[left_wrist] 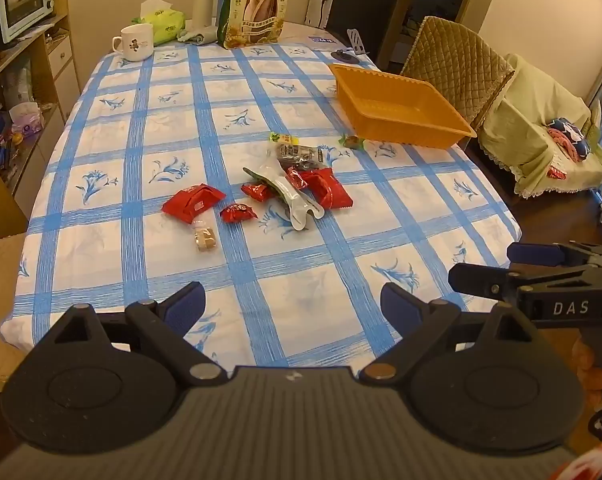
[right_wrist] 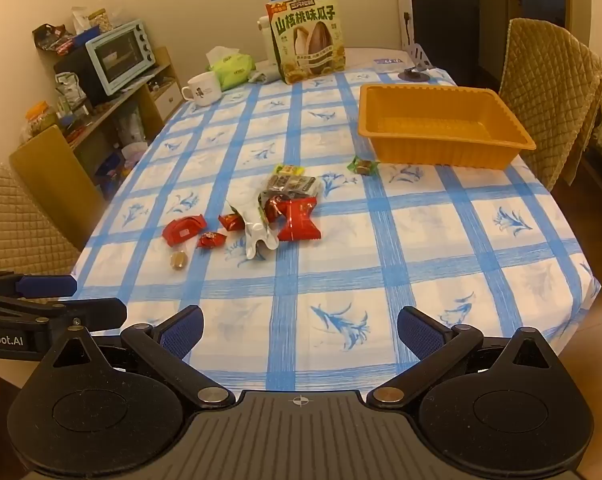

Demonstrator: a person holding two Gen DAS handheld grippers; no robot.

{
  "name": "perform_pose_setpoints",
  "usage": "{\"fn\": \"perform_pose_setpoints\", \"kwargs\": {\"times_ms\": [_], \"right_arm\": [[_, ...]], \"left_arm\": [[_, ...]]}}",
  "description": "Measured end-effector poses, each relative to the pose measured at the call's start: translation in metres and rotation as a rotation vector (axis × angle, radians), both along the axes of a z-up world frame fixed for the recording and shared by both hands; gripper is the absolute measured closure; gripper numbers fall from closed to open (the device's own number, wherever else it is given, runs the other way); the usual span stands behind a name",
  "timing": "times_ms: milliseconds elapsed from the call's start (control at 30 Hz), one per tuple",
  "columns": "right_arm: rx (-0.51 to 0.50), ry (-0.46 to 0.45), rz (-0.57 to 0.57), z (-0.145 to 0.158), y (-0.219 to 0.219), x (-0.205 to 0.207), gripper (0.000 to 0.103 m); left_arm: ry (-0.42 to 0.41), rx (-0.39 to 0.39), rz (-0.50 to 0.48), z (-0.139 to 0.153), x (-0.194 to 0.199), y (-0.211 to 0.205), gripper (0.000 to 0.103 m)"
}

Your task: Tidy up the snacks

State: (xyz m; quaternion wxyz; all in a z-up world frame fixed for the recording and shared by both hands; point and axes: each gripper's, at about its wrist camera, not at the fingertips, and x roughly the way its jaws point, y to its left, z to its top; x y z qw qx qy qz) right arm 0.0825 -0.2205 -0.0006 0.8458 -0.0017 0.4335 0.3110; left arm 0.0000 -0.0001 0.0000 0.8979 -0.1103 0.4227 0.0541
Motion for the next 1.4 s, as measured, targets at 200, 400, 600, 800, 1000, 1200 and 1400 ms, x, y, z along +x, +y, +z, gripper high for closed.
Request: {"fn": "perform_pose_setpoints", "kwargs": {"times_ms": [200,400,600,800,1000,1200,1400], "right_arm": [[-0.006,-0.006,-0.002,0.0006,0.0006,0.0013,0.0],[-0.005,-0.006,-0.001,0.001,0.001,0.0026,0.0],[-0.004,-0.006,-0.001,0.0014,0.0014,0.0038,0.0],[-0.004,-0.006,0.0,0.0018,0.0025,0.0045,0.0],[-0.005,-0.006,-0.001,0.0022,0.0036,0.0051,0.0],[-0.005,-0.007,-0.001,0.0025,0.0043,0.0058,0.0],[-0.006,-0.007,-0.001,0.0027,0.0047,0.0063,0.0]], "left_arm": [[0.001,-0.005,-0.002,-0.0002,-0.0001,-0.0001,0.009],[0.001,-0.006,0.0,-0.0002,0.0,0.0,0.009],[0.001,-0.007,-0.001,0.0,0.0,0.0001,0.009],[0.002,-0.007,-0.001,0.0,0.0,0.0001,0.009],[0.001,-0.008,-0.001,-0.0001,0.0,0.0001,0.009],[0.002,-0.009,-0.001,0.0,0.0,0.0001,0.009],[0.002,-0.01,-0.001,0.0,0.0,0.0001,0.009]]}}
